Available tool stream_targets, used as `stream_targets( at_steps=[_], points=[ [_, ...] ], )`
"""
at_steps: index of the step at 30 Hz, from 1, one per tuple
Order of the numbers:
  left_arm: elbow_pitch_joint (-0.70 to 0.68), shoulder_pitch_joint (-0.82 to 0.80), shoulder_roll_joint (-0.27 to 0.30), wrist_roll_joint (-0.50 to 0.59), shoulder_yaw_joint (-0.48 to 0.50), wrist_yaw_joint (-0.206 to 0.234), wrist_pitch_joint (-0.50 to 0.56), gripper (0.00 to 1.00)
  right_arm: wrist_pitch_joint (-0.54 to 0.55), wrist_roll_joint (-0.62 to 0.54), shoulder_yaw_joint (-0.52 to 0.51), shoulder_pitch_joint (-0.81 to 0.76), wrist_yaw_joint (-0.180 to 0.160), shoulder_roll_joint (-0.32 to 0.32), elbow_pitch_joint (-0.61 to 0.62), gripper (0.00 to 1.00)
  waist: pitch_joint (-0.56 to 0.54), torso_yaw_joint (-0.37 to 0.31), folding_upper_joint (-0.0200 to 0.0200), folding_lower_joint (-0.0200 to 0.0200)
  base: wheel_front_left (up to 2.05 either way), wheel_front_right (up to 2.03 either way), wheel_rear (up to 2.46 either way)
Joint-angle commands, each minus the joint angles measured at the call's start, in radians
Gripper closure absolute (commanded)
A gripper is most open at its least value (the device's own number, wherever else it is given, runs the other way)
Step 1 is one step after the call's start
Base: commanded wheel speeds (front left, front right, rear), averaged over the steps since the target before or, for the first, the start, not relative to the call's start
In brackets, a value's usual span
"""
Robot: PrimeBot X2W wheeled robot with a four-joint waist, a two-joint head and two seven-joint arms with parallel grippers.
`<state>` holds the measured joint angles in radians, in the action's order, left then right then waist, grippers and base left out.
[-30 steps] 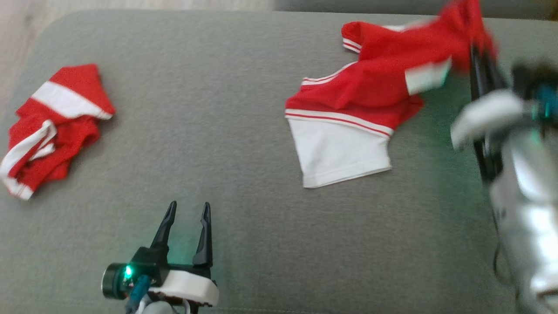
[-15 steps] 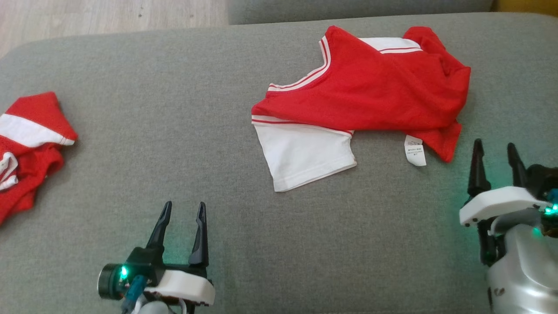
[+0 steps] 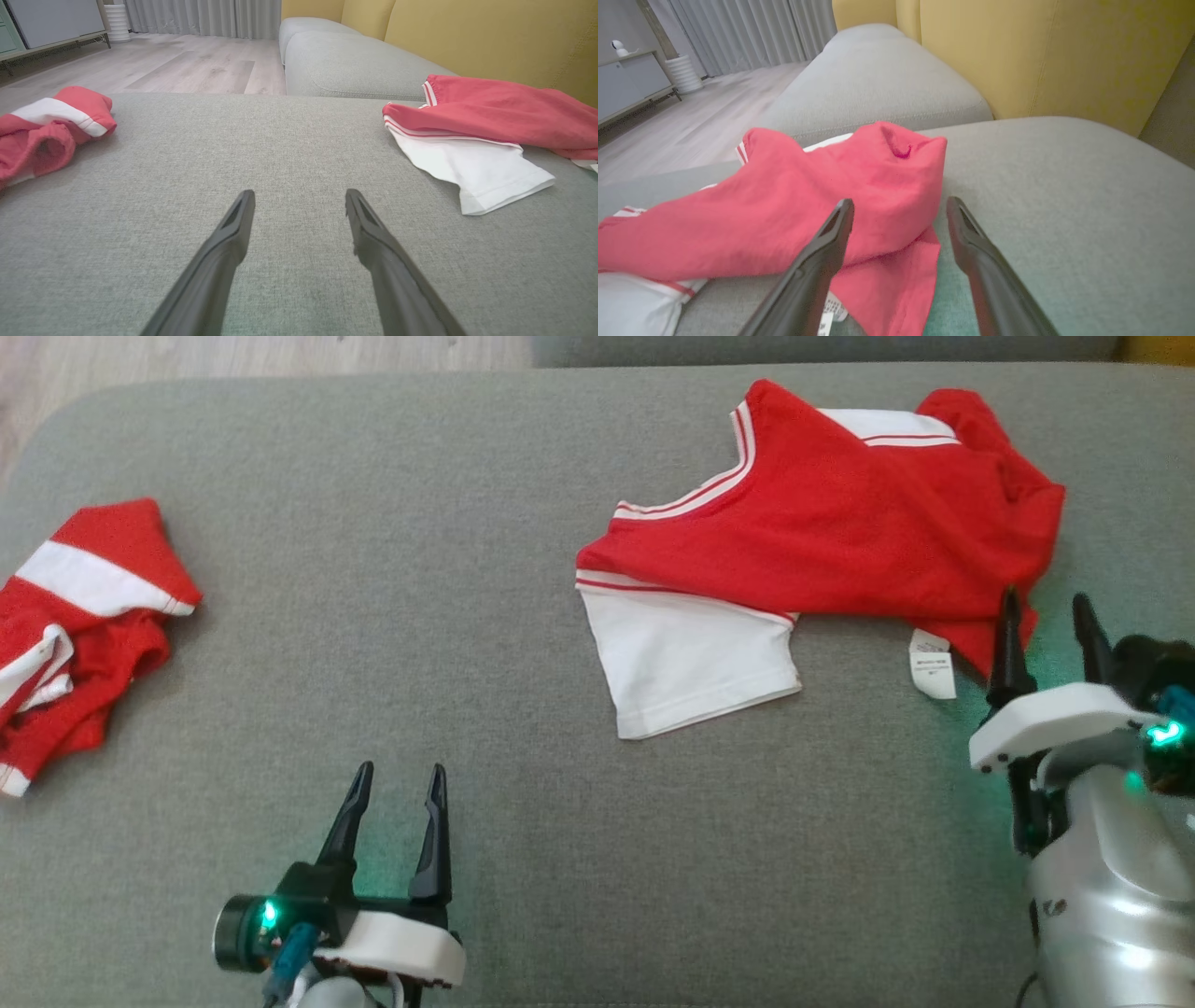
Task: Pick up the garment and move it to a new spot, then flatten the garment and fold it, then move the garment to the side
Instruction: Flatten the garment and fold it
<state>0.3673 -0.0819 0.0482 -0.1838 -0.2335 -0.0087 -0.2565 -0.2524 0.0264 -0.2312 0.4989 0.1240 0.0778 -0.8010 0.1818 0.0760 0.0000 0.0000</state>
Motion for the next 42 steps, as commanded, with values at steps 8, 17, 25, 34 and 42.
stream_targets(
  at_steps=[8,17,25,34,42],
  points=[
    [-0.029,-0.056,0.002,0.011,0.003,-0.003,-0.005,0.00,-0.009,0.019,-0.007,0.101,0.007,-0.021,-0.109,0.00,0.037,0.033,0.0000,0.0000,0.00,0.00,0.00],
    [-0.023,-0.052,0.002,0.007,-0.015,-0.003,-0.005,0.00,-0.009,0.005,-0.040,0.141,0.007,-0.016,-0.180,0.55,0.042,0.067,0.0000,0.0000,0.00,0.00,0.00],
    [-0.023,-0.061,0.002,0.004,-0.028,-0.002,-0.005,0.00,-0.009,-0.048,-0.077,0.199,0.007,-0.002,-0.191,1.00,0.043,0.103,0.0000,0.0000,0.00,0.00,0.00],
    [-0.026,-0.049,0.002,-0.009,-0.033,0.002,-0.005,0.00,0.018,-0.148,-0.067,0.342,0.007,-0.017,-0.229,0.00,0.035,0.115,0.0000,0.0000,0.00,0.00,0.00],
    [-0.030,-0.034,0.002,-0.018,-0.025,0.009,-0.005,0.00,-0.008,-0.215,-0.125,0.253,0.007,-0.022,-0.245,0.00,0.012,0.078,0.0000,0.0000,0.00,0.00,0.00]
  ],
)
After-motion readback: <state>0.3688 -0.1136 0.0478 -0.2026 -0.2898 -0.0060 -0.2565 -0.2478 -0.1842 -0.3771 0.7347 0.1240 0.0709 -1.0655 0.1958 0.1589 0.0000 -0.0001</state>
